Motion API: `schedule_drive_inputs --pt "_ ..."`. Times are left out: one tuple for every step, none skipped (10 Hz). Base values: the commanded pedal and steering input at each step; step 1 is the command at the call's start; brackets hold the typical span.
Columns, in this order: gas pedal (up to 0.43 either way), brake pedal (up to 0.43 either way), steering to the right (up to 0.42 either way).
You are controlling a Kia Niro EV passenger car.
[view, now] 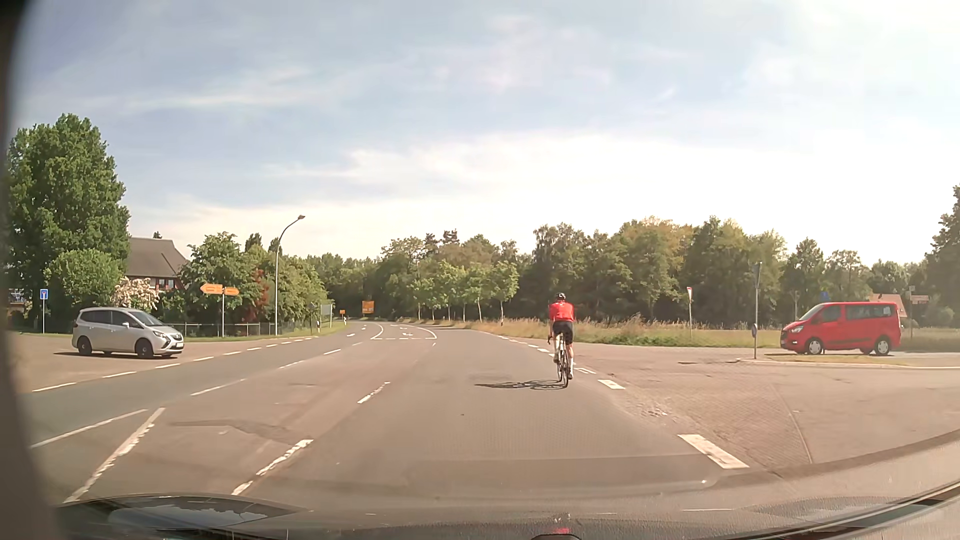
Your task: Follow the waypoints while adhering to traffic rules and regulations
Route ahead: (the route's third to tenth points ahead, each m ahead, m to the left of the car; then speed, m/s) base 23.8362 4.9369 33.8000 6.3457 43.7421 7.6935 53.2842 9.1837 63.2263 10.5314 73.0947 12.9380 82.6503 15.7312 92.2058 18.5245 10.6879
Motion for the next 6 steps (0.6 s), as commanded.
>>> schedule_drive_inputs --pt "0.189 0.000 -0.024" --pt "0.189 0.000 -0.025" --pt "0.189 0.000 -0.025" --pt "0.189 0.000 -0.026" --pt "0.209 0.000 -0.026" --pt "0.228 0.000 -0.027"
